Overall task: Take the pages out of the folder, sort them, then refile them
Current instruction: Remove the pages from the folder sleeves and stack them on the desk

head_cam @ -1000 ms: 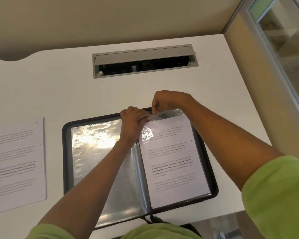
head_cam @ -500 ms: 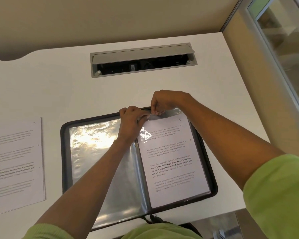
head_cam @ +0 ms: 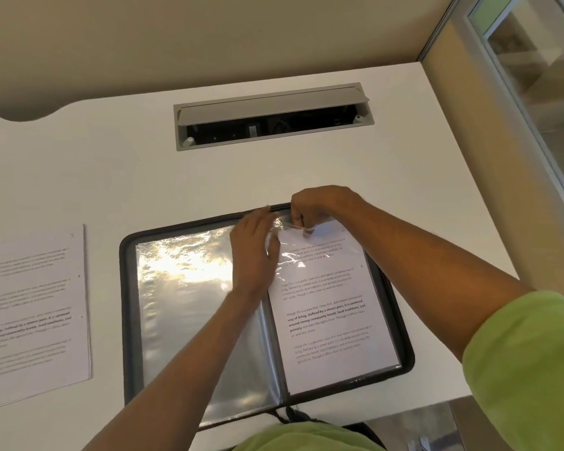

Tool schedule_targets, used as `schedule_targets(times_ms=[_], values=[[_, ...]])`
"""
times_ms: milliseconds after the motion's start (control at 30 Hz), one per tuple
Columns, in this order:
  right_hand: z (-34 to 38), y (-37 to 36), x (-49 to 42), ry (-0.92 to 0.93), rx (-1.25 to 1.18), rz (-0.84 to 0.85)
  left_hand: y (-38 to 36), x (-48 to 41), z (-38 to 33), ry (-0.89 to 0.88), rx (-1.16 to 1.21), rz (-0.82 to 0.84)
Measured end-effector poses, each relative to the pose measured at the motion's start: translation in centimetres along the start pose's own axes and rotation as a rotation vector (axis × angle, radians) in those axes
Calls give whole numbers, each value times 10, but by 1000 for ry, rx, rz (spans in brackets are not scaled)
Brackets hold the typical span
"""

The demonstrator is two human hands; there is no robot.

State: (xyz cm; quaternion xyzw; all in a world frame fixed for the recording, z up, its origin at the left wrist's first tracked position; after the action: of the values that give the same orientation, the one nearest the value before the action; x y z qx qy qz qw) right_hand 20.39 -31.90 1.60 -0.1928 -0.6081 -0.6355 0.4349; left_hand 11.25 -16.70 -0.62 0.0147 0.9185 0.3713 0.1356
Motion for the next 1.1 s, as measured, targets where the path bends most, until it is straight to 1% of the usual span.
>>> schedule_targets(times_ms=[33, 100, 167, 233, 267, 400, 500, 667, 933, 1100], values=[[1, 0, -1, 5, 16, -27, -4, 16, -7, 3, -16, 42], [0, 4, -1, 14, 57, -96, -18, 54, -22, -11, -98, 219], [0, 10, 1, 20, 95, -170, -33, 90, -35, -55, -232, 396], [0, 19, 3, 10, 152, -258, -47, 117, -42, -106, -332, 504], [0, 23, 5, 0, 188, -299, -52, 124, -44, -131, -368, 523], [-1, 34, 5, -36, 320, -390, -59, 127, -44, -123, -440, 535], [-3, 44, 6, -71, 363, -484, -60, 126, -45, -132, -463, 546], [-7, 81, 15, -125, 376, -670, -60, 127, -45, -154, -480, 540], [-17, 152, 52, -96, 303, -922, -60, 127, -45, -163, -467, 500], [-15, 187, 94, -89, 338, -1081, -60, 126, -46, -174, -478, 493]])
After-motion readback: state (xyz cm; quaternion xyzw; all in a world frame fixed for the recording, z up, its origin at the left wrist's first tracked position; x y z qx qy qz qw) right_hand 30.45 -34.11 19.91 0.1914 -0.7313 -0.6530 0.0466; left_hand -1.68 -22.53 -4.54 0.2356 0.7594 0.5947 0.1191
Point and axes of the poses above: each hand's wrist, its own x-axis away from the middle knuckle, its own y-axis out of the back of the hand, z = x × y, the point moved 5 cm from there along -x, towards the middle knuckle, and after that the axes turned 1 degree about z, right-handed, at the moved point
